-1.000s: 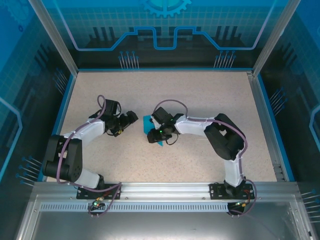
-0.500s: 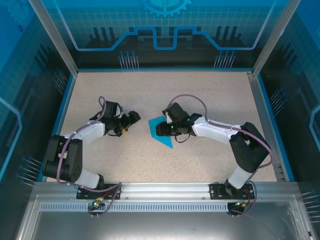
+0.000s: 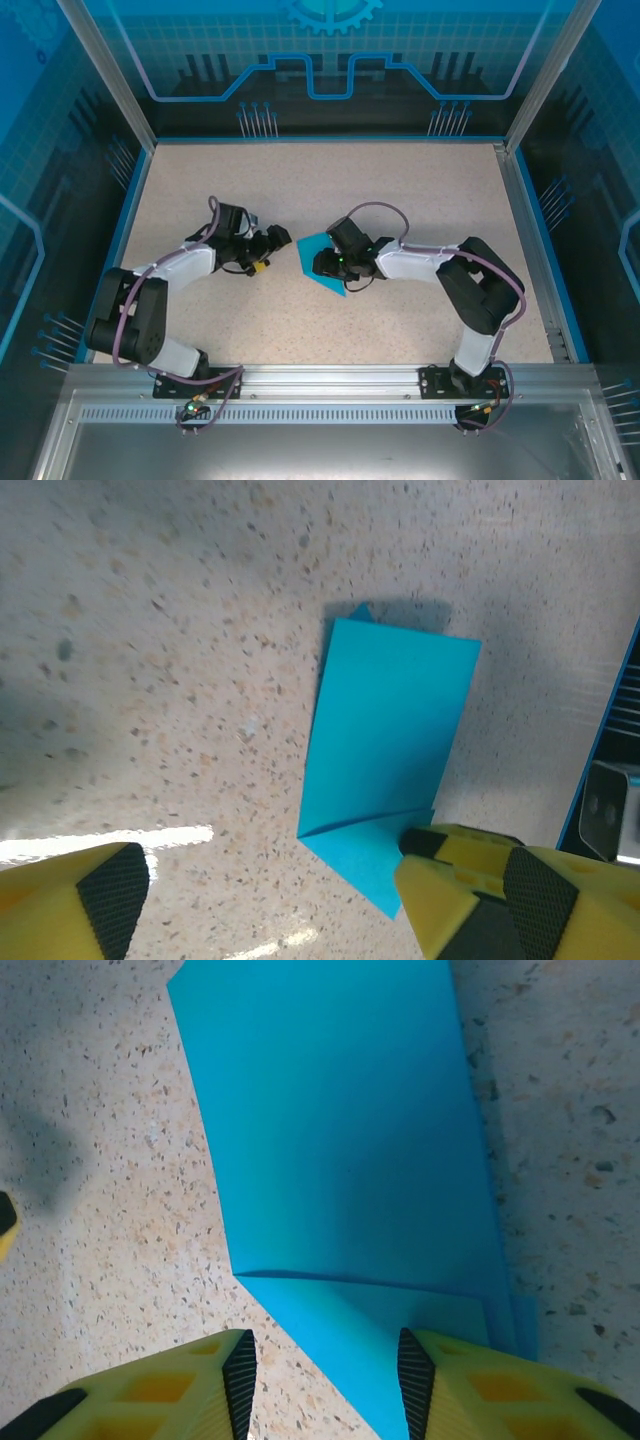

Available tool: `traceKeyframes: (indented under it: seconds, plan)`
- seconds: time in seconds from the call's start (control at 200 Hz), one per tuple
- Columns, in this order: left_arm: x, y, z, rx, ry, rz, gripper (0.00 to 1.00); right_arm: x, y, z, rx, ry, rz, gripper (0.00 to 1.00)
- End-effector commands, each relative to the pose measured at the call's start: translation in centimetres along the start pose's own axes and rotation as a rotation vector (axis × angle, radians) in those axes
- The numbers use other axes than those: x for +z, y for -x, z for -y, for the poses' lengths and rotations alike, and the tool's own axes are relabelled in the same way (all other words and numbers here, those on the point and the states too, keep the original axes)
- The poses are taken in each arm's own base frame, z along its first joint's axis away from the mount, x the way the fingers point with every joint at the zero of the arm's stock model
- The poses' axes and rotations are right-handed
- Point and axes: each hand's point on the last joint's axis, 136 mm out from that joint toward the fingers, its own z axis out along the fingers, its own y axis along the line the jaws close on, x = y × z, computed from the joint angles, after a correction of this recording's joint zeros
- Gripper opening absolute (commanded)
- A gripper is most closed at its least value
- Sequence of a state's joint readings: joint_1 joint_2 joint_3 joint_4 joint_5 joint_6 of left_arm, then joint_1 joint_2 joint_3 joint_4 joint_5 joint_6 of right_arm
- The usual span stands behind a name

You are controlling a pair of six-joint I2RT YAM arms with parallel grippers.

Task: Fold a paper plane with a square sheet of paper (pick it up from the middle)
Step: Fold the wing for the fifth time at the center of the table.

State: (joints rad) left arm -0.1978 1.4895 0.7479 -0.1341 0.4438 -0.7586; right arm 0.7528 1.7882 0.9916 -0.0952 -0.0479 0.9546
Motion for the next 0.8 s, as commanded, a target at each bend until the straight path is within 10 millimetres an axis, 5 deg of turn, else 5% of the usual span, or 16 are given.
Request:
traceKeyframes:
  seconds: [0.0,0.39,0.795]
  plan:
    - [0.6,-1.2,1.0,0.01,-0.012,-0.077,0.91,1.0,0.2,1.3,0.062,-0.014,0.01,0.44]
    - [2.3,-3.9,2.3,0.027,-0.023,-0.194,0.85,2.4,-1.4,4.9,0.282,0.117,-0.069,0.44]
    - [4.5,-5.4,2.9,0.006,0.012,-0.263,0.75,2.0,-1.6,6.4,0.366,0.155,-0.093,0.43]
